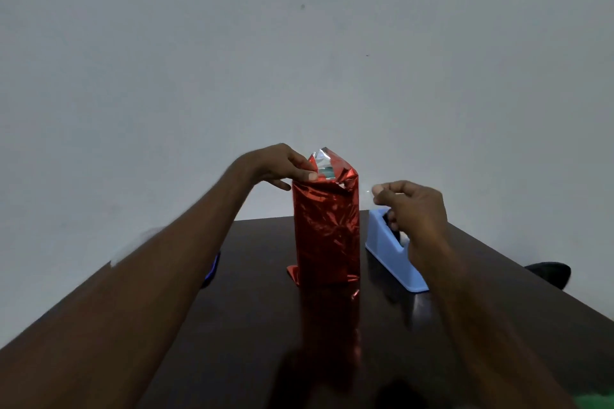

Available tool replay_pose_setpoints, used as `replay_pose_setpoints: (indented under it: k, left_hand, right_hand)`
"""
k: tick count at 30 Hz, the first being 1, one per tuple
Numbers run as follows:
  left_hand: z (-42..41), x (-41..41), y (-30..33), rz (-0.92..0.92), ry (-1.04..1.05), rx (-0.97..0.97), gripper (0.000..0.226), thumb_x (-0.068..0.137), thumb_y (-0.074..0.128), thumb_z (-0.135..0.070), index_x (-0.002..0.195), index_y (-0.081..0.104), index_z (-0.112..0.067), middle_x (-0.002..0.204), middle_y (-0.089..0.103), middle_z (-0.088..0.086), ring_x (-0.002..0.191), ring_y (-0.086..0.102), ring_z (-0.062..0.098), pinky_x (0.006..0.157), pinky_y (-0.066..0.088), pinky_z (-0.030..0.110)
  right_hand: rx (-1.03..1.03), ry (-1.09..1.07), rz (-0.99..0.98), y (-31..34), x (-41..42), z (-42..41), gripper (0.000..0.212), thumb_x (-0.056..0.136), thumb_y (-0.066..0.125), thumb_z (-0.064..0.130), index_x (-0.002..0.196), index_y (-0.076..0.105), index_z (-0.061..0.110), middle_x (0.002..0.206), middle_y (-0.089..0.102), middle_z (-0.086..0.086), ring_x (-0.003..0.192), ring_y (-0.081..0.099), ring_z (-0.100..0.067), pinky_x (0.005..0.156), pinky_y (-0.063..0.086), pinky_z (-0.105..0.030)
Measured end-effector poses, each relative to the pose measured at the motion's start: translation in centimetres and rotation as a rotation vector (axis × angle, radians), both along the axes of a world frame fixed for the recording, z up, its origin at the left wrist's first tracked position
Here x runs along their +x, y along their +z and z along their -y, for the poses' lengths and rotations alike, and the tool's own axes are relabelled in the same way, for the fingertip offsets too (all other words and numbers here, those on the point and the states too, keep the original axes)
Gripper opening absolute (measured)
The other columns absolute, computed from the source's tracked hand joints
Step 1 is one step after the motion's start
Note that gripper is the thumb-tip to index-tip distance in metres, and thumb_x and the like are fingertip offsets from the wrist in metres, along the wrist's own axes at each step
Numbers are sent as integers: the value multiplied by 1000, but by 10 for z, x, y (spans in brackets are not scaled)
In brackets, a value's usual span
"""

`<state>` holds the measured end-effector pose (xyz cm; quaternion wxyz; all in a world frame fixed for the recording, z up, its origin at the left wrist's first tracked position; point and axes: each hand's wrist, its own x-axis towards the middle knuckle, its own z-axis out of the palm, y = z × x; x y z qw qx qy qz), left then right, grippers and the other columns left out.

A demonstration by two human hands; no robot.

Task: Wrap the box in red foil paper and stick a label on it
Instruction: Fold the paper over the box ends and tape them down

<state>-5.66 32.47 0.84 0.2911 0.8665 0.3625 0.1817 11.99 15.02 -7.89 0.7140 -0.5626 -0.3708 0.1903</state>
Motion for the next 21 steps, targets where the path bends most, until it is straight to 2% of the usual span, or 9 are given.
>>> replay_pose_setpoints:
  k: [5,7,9,10,13,16,18,21]
  left_hand:
    - [-1,1,-1,14,-2,22,40,85,75,-30,123,69,-18,123,67,-2,107,59,8,73,55,20]
    - [-2,2,-1,7,-3,40,40,85,75,-31,123,69,-18,123,67,0,105,59,8,73,55,20]
    - [-4,1,-1,-11,-8,58,43,86,74,-33,125,67,-17,125,65,1,106,59,10,70,55,19]
    - [-6,1,-1,-17,-10,58,44,87,73,-33,126,66,-16,126,64,1,106,58,10,69,54,19]
    - [-9,1,-3,-4,-6,45,46,86,74,-32,128,65,-16,125,64,1,104,58,11,69,54,19]
    - [-11,2,-3,9,-4,39,44,86,74,-31,127,66,-16,120,65,0,100,59,10,72,55,21]
    - [-10,2,-3,-2,-7,50,44,86,74,-32,126,66,-16,123,64,1,103,58,11,76,56,24]
    - [-9,1,-3,-11,-10,59,46,86,74,-33,127,66,-15,128,62,3,108,57,13,81,56,28]
  right_hand:
    - [0,65,248,58,-17,-27,14,79,79,15,67,73,10,64,67,1,41,46,0,53,37,-25]
    - [-80,69,378,81,-21,-47,14,77,81,20,73,76,7,68,69,0,53,55,-2,58,43,-29]
    - [-234,34,523,101,-27,-70,24,74,84,24,83,75,3,80,71,-6,72,63,-17,70,54,-37]
    - [-326,12,595,108,-29,-79,29,73,85,25,84,72,1,82,69,-8,74,63,-21,74,54,-39]
    - [-555,12,778,122,-35,-94,31,76,83,25,71,62,3,68,57,-7,60,50,-19,63,43,-32]
    - [-666,13,866,125,-36,-101,31,80,79,20,65,56,6,63,49,-6,55,44,-17,54,35,-27]
    - [-711,-13,946,125,-37,-105,30,82,77,20,66,55,6,65,50,-5,59,46,-17,59,40,-28]
    - [-741,-60,1021,121,-38,-111,25,75,79,19,72,56,9,70,57,-3,72,58,-19,78,52,-31]
